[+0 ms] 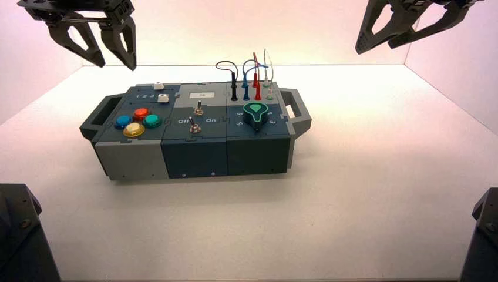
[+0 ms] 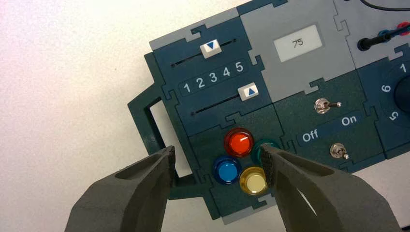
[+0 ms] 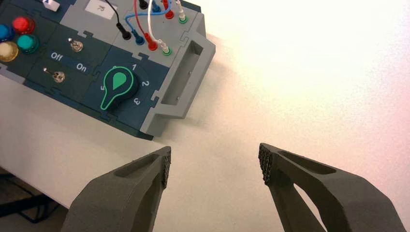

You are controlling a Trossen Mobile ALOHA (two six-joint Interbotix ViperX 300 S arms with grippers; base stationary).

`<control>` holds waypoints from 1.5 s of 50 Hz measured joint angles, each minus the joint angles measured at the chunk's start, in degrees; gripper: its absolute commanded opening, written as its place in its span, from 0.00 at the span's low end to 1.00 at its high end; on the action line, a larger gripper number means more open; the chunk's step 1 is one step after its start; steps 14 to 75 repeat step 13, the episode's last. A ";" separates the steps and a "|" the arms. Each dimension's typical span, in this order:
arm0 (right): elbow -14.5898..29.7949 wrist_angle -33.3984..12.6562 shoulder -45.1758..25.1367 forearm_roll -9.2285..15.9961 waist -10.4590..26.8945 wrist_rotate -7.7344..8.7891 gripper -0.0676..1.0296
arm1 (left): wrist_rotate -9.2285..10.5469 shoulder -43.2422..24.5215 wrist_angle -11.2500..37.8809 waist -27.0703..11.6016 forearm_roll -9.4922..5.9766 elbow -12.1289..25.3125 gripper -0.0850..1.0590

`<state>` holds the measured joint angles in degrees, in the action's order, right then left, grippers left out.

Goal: Open left gripper.

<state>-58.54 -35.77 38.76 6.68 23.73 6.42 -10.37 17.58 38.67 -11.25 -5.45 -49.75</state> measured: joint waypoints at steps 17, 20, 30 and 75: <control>0.00 0.00 0.00 0.00 0.00 0.00 0.91 | -0.09 0.35 0.09 0.00 0.00 0.00 0.85; 0.00 0.00 0.00 0.00 0.00 0.00 0.91 | -0.09 0.35 0.09 0.00 0.00 0.00 0.85; 0.00 0.00 0.00 0.00 0.00 0.00 0.91 | -0.09 0.35 0.09 0.00 0.00 0.00 0.85; 0.00 0.00 0.00 0.00 0.00 0.00 0.91 | -0.09 0.35 0.09 0.00 0.00 0.00 0.85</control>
